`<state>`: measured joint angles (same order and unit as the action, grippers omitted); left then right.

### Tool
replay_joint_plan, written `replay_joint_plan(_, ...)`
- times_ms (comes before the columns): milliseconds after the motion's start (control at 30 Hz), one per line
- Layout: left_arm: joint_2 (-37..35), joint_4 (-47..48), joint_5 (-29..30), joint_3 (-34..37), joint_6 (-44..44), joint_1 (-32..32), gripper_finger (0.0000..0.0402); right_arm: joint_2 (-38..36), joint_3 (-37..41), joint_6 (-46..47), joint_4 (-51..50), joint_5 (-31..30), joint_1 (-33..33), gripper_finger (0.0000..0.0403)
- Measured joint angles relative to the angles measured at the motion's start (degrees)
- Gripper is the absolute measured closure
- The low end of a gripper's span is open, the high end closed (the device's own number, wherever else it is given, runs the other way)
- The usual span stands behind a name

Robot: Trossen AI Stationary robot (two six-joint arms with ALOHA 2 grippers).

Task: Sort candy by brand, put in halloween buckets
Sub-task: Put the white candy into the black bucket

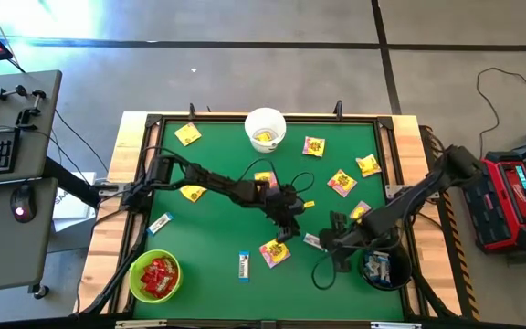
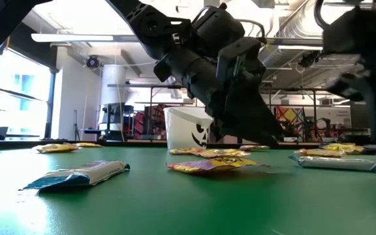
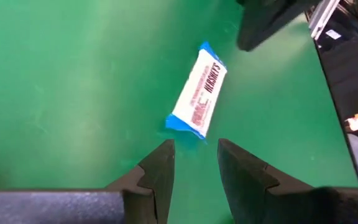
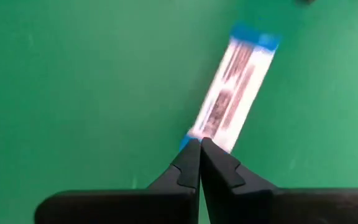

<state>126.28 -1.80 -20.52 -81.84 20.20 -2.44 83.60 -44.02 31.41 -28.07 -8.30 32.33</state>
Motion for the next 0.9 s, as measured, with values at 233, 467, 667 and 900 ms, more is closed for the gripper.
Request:
replay_joint_plan(233, 0.00, -0.79, 1.59, 0.00, 2.17, -0.37, 0.0286, 3.46, 1.84, 1.52, 0.33, 0.42, 1.87, 0.0403)
replay_joint_plan(467, 3.25, -5.32, 0.17, -0.13, 8.41, -0.23, 0.0286, 8.04, 1.60, -1.33, 2.61, 1.55, 0.93, 0.0403)
replay_joint_plan(667, 3.39, -5.24, -0.68, -0.07, 10.64, 0.22, 0.0286, 7.88, 1.76, -2.23, 3.61, 1.37, -0.24, 0.0403)
replay_joint_plan(900, 3.39, -5.18, -0.81, -0.07, 10.17, 0.22, 0.0286, 8.29, 1.86, -4.75, 6.58, 1.37, -2.27, 0.0403)
